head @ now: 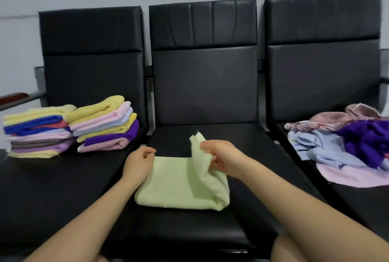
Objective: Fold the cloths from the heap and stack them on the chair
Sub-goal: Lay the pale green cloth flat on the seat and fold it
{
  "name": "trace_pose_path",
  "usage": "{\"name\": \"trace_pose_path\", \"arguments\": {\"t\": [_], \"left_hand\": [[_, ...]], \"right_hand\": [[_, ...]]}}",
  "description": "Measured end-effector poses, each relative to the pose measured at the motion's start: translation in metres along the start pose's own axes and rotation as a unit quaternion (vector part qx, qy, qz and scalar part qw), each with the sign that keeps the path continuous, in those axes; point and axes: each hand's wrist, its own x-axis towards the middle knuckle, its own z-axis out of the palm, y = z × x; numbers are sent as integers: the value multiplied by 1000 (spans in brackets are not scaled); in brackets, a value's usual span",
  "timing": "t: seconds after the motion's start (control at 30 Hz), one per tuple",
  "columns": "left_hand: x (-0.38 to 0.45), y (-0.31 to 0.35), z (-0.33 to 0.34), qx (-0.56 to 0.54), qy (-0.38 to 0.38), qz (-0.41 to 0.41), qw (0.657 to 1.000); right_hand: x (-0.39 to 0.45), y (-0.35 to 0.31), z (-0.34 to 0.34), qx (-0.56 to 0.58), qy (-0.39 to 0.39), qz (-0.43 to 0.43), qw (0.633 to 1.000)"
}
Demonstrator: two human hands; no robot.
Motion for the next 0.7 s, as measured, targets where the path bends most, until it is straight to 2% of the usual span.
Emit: {"name": "trace_pose_path", "arguments": {"t": [0.1, 0.2, 0.27, 0.37, 0.47, 0.53, 0.7], "left_hand": [[-5, 11, 13, -115, -77, -88, 986], [-11, 27, 24, -120, -119, -144, 975], [-16, 39, 28, -123, -145, -169, 967], [-20, 46, 36, -37, -187, -151, 970], [-28, 53, 45, 10, -214, -110, 970], [-32, 61, 44, -29, -211, -101, 972], [-18, 58, 11, -119, -132, -101, 979]], "right_hand": [[4, 0, 12, 6, -31, -5, 999], [9, 5, 0, -110, 2, -34, 993], [12, 11, -18, -213, 44, -52, 975], [14, 19, -49, -300, 109, -41, 947], [16, 22, -64, -313, 133, -21, 940], [16, 22, -61, -316, 130, -20, 940], [17, 21, -38, -338, 94, -48, 935]]}}
